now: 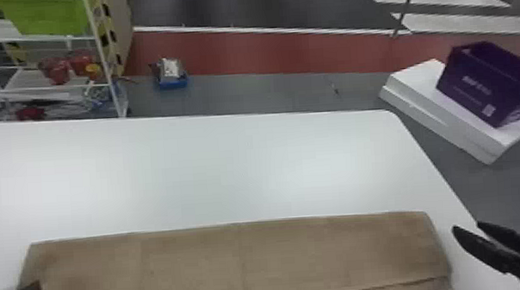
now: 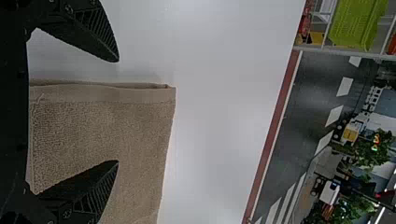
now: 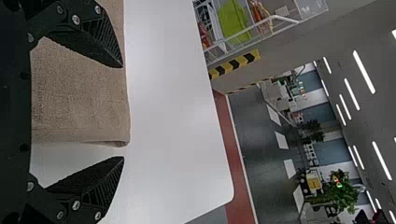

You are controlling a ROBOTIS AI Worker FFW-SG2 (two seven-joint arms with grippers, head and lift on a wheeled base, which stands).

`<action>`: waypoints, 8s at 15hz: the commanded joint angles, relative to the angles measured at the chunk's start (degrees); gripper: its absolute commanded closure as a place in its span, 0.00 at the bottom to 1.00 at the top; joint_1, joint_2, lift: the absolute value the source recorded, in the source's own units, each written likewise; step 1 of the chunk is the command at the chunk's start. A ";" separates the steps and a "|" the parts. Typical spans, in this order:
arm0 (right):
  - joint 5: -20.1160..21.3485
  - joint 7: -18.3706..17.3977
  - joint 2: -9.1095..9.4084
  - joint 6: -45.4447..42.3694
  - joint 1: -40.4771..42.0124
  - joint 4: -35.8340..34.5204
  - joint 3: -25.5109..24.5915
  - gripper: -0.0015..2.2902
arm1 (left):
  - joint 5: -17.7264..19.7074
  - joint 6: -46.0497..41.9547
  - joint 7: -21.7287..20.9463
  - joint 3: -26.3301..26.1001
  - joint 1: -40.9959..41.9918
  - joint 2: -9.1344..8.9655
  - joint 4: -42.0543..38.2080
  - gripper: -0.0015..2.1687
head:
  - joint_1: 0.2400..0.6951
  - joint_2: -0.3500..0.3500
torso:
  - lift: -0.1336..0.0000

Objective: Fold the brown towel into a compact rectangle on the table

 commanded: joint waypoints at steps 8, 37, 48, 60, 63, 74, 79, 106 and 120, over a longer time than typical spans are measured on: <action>0.44 0.00 -0.59 0.38 -0.09 0.96 0.02 0.09 | -0.31 -0.46 -0.24 -0.44 0.09 -0.15 0.42 0.06 | 1.00 0.24 | 0.08; -1.67 3.16 -1.03 -2.43 -0.26 3.15 -0.24 0.09 | -14.81 -5.20 3.89 -9.14 -1.14 -0.15 3.58 0.10 | 1.00 0.26 | 0.08; -2.81 4.04 -1.03 -2.60 -0.53 3.24 -0.77 0.09 | -17.45 -3.80 3.45 -10.19 -0.70 -0.15 1.91 0.55 | 1.00 0.25 | 0.08; -4.22 3.52 -0.24 -2.60 -0.53 3.42 3.19 0.09 | -13.84 20.11 2.04 -13.80 -2.64 -0.15 -11.53 0.72 | 1.00 0.23 | 0.08; -4.22 3.25 -0.07 -3.31 -0.26 3.50 6.26 0.17 | -12.79 24.86 1.25 -14.32 -5.54 -0.15 -12.68 0.72 | 1.00 0.20 | 0.08; 3.16 0.00 -0.50 -5.94 0.97 5.53 19.89 0.88 | -4.53 35.29 1.25 -13.27 -10.28 -0.15 -18.04 0.72 | 1.00 0.31 | 0.08; 5.71 -1.32 -0.77 -4.89 1.32 6.23 24.37 0.88 | -1.80 35.29 1.34 -13.09 -10.72 -0.15 -19.18 0.72 | 1.00 0.35 | 0.08; 2.28 -6.86 -0.50 -4.36 -1.76 11.68 39.22 0.77 | 8.48 35.29 4.15 -14.15 -16.61 -0.15 -23.58 0.72 | 1.00 0.60 | 0.08; -10.37 -5.71 0.29 -17.72 2.37 5.17 27.80 0.02 | 9.01 35.29 6.70 -22.85 -13.36 -0.15 -22.34 0.74 | 1.00 0.35 | 0.08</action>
